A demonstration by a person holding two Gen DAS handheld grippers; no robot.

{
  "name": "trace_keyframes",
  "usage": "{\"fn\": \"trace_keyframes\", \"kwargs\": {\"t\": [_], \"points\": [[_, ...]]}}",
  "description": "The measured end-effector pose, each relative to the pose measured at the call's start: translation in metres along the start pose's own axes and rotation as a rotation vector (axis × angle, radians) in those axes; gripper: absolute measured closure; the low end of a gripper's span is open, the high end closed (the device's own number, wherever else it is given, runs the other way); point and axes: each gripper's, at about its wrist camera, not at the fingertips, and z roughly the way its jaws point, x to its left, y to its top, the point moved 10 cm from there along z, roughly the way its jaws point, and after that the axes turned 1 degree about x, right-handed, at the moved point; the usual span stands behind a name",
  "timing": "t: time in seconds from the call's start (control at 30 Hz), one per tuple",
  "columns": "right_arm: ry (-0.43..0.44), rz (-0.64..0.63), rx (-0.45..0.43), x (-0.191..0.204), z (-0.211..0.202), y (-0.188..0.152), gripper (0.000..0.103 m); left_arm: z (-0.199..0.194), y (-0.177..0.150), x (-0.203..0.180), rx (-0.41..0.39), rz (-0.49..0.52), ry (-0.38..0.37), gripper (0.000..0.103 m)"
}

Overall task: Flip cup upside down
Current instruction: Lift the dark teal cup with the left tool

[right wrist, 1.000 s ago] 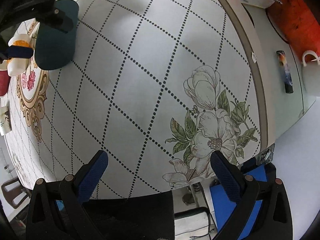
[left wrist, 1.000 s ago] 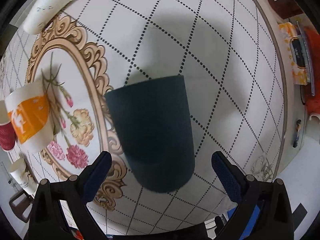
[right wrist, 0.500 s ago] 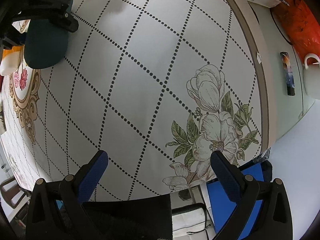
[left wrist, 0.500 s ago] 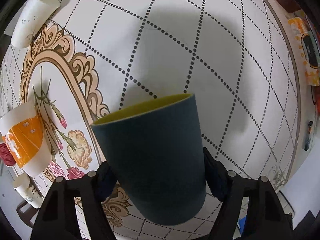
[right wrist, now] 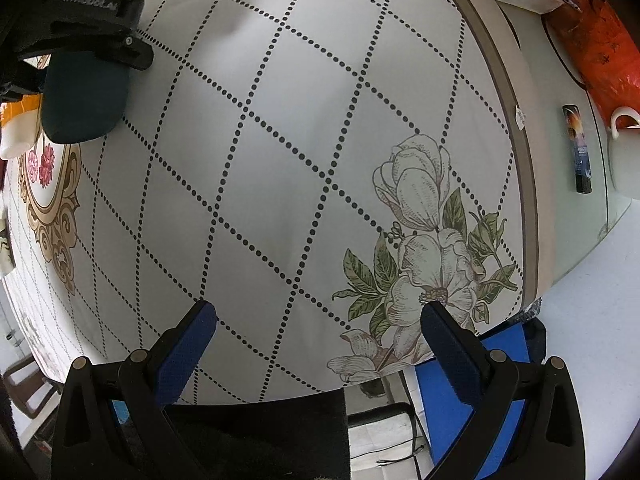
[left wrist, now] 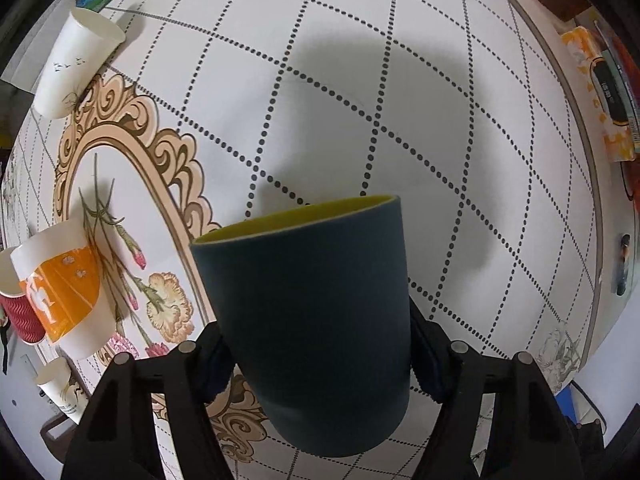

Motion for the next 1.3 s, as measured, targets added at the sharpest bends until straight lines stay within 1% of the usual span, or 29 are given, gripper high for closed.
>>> {"fn": "trace_keyframes", "kwargs": {"t": [0.07,0.1,0.27,0.3,0.37,0.53,0.57,0.7,0.8,0.87,0.93,1.1,1.2,1.3], "points": [[0.007,0.000,-0.003,-0.004,-0.003,0.000,0.000,-0.006,0.000,0.000,-0.009,-0.004,-0.004,0.033],[0.009,0.001,-0.007,-0.006,-0.004,0.000,0.000,-0.012,0.001,0.009,-0.017,-0.009,-0.005,0.033],[0.026,-0.004,-0.024,-0.012,-0.013,0.000,0.000,-0.032,-0.006,0.026,-0.044,-0.039,-0.026,0.033],[0.028,-0.008,-0.029,-0.012,-0.016,0.000,0.000,-0.041,-0.003,0.026,-0.050,-0.052,-0.034,0.033],[0.034,-0.014,-0.036,-0.013,-0.019,-0.001,0.000,-0.052,-0.008,0.033,-0.056,-0.067,-0.048,0.033],[0.055,-0.042,-0.056,-0.012,-0.031,-0.010,0.000,-0.071,-0.034,0.052,-0.077,-0.108,-0.081,0.033],[0.059,-0.050,-0.061,-0.011,-0.034,-0.012,0.000,-0.078,-0.040,0.051,-0.079,-0.117,-0.085,0.033],[0.071,-0.090,-0.077,-0.004,-0.043,-0.025,0.000,-0.087,-0.075,0.061,-0.082,-0.179,-0.109,0.033],[0.073,-0.133,-0.090,0.003,-0.048,-0.036,0.000,-0.087,-0.092,0.045,-0.079,-0.238,-0.119,0.033],[0.073,-0.163,-0.094,0.009,-0.047,-0.043,0.000,-0.090,-0.107,0.042,-0.072,-0.277,-0.130,0.033],[0.065,-0.200,-0.096,0.014,-0.047,-0.050,0.000,-0.080,-0.118,0.047,-0.056,-0.322,-0.149,0.033],[0.057,-0.266,-0.088,0.029,-0.042,-0.070,0.000,-0.050,-0.131,0.048,-0.006,-0.373,-0.191,0.033],[0.051,-0.279,-0.080,0.033,-0.039,-0.080,0.000,-0.032,-0.134,0.043,0.019,-0.378,-0.201,0.033],[0.043,-0.280,-0.072,0.034,-0.035,-0.089,0.000,-0.019,-0.134,0.039,0.034,-0.367,-0.185,0.033]]}}
